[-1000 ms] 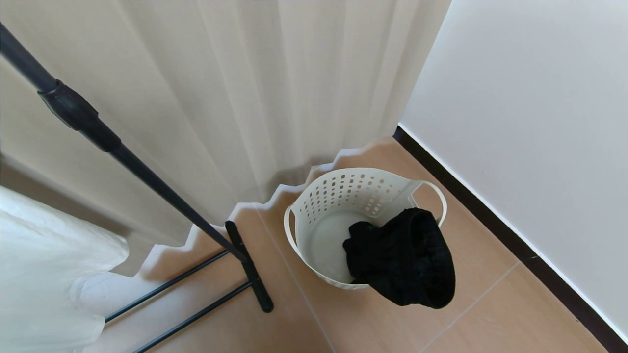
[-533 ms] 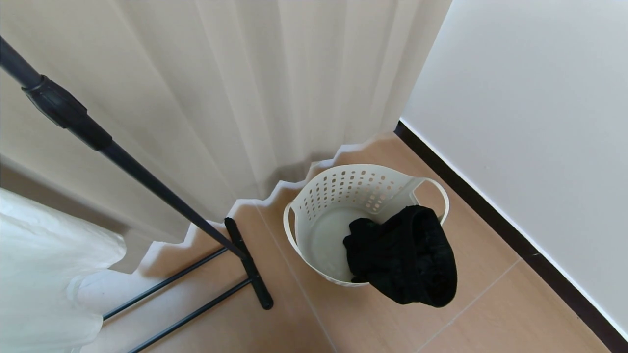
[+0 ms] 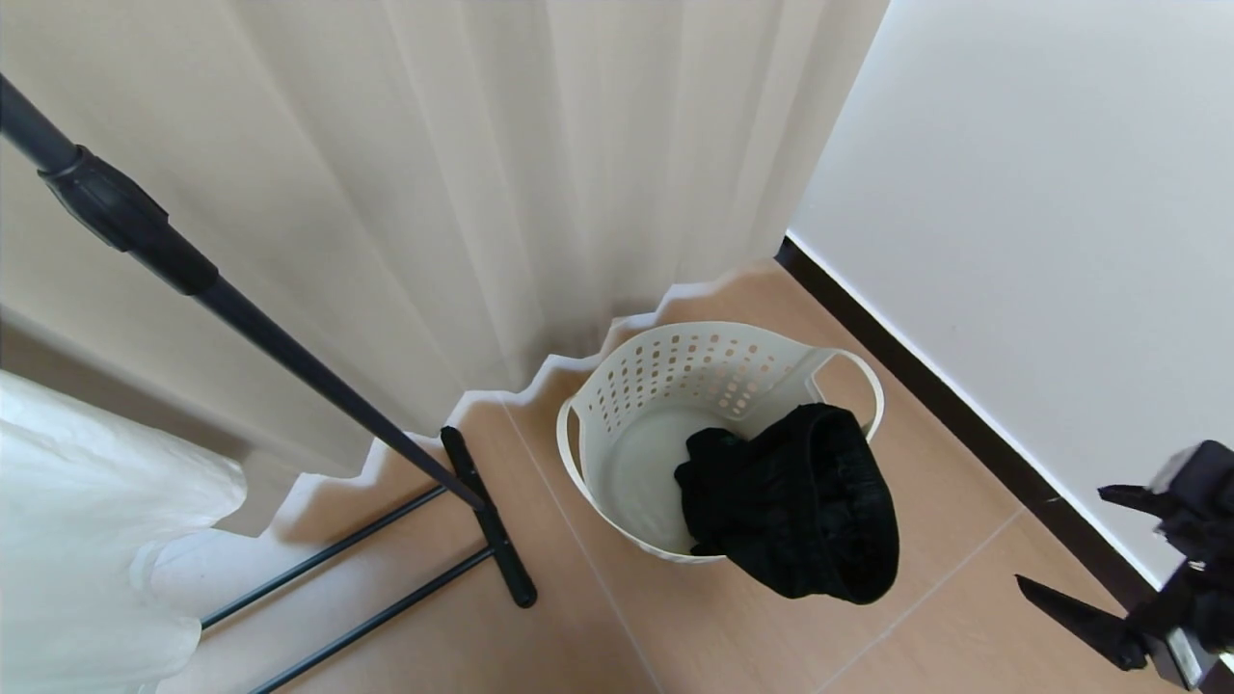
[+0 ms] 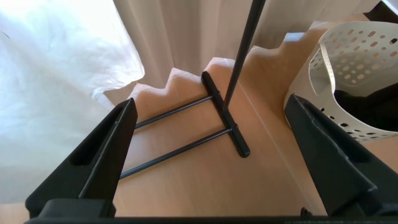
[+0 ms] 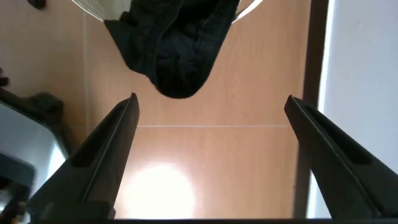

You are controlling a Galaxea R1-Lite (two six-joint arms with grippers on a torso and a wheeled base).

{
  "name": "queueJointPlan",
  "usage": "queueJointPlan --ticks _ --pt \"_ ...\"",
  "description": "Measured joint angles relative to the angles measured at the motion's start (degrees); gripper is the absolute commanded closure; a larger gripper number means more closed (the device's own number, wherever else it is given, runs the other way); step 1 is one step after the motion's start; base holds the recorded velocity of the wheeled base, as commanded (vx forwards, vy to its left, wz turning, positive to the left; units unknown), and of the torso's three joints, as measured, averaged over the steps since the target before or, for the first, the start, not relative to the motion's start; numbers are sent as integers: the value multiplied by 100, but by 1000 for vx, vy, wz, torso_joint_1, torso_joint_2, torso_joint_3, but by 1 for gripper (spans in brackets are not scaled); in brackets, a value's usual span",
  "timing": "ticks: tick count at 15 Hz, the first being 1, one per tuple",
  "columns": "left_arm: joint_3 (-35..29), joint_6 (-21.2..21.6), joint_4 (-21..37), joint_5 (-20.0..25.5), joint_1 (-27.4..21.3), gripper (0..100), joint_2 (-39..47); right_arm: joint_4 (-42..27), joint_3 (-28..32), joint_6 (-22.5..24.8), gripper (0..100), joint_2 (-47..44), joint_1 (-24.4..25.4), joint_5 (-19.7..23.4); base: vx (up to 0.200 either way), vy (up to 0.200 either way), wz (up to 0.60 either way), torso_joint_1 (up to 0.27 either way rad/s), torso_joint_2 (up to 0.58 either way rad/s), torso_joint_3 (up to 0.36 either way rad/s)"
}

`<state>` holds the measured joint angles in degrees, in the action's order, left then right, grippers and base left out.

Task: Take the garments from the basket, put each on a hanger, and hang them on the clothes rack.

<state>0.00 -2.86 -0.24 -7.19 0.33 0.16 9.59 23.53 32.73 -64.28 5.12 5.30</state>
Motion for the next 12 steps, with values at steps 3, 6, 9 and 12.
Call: queueJointPlan --ticks 3,6,9,12 --pt "0 0 2 0 0 0 0 20 634 1615 0 -1054 -50 -79 0 0 0 0 0 0" --pt "0 -2 0 2 0 0 0 28 1362 2433 0 -1860 -168 -73 0 0 0 0 0 0" --pt "0 0 0 0 0 0 0 34 2299 2827 0 -2715 -251 -66 0 0 0 0 0 0" --pt "0 0 0 0 0 0 0 48 2848 2932 0 -3349 -215 -66 0 0 0 0 0 0"
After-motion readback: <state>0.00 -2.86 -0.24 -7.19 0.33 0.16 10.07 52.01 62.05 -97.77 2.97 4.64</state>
